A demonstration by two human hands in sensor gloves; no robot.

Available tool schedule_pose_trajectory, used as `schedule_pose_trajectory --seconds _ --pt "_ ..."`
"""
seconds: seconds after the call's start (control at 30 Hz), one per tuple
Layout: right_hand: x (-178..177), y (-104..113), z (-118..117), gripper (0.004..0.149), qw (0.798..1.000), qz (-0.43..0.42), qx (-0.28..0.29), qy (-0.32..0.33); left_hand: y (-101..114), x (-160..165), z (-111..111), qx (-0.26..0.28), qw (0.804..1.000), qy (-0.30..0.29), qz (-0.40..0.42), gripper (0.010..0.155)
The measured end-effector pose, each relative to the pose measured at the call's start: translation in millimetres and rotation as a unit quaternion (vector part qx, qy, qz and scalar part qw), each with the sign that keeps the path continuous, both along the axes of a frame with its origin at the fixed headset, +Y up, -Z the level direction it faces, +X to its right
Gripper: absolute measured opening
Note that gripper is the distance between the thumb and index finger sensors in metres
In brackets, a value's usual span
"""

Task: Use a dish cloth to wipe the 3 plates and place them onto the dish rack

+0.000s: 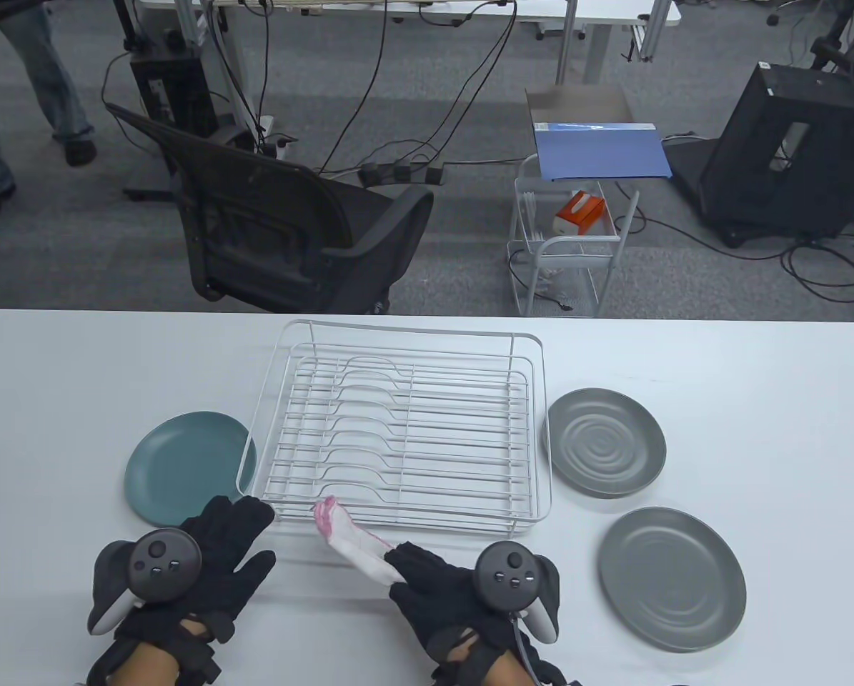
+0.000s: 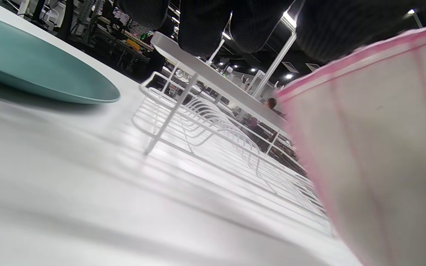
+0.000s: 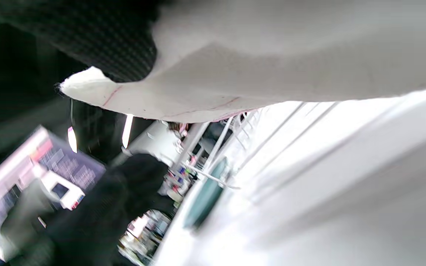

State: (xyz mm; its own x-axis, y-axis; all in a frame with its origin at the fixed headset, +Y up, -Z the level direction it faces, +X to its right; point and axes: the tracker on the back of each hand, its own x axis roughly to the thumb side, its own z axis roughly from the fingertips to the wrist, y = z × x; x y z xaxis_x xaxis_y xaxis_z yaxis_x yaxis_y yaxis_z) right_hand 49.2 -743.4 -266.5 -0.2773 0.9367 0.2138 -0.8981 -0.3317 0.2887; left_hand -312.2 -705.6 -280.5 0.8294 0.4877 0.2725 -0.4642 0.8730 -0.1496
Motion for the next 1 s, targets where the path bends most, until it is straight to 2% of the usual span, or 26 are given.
schedule_pose_trajectory --seconds 0.1,0.23,0.33,0.47,0.53,0.67,0.8,0.9,1.0 --pt "9.1 -0.7 0.0 0.054 0.995 -0.092 -0.032 -0.014 -1.8 -5.1 -1.6 -0.001 1.0 0.017 0.01 0.065" --pt "11.2 -1.5 0.7 0.054 0.986 -0.155 -0.053 -0.013 -1.5 -16.5 -3.2 0.01 0.998 0.062 0.007 0.064" --pt "10.3 -1.4 1.2 0.054 0.981 -0.185 -0.058 -0.008 0.6 -33.5 -3.6 0.027 0.992 0.124 0.021 0.063" --pt "9.5 -0.3 2.2 0.054 0.974 -0.216 -0.063 0.001 -0.5 -67.6 -1.8 0.033 0.966 0.248 0.07 0.059" --pt "9.5 -0.2 2.4 0.054 0.973 -0.222 -0.064 0.002 -4.3 -87.8 -0.9 0.02 0.944 0.319 0.08 0.059" --pt "10.6 -0.8 2.2 0.054 0.97 -0.234 -0.07 0.007 -8.0 -115.7 -3.2 -0.029 0.905 0.425 0.028 0.062" --pt "11.7 0.2 1.5 0.054 0.969 -0.239 -0.068 0.011 -11.1 -125.8 -20.8 -0.098 0.881 0.461 -0.04 0.069" --pt "12.5 -0.2 1.2 0.054 0.968 -0.241 -0.068 0.012 -14.1 -126.7 -37.1 -0.117 0.871 0.468 -0.096 0.071" --pt "13.6 -0.1 0.5 0.054 0.969 -0.238 -0.066 0.013 -24.0 -126.1 -55.4 -0.166 0.856 0.472 -0.129 0.072"
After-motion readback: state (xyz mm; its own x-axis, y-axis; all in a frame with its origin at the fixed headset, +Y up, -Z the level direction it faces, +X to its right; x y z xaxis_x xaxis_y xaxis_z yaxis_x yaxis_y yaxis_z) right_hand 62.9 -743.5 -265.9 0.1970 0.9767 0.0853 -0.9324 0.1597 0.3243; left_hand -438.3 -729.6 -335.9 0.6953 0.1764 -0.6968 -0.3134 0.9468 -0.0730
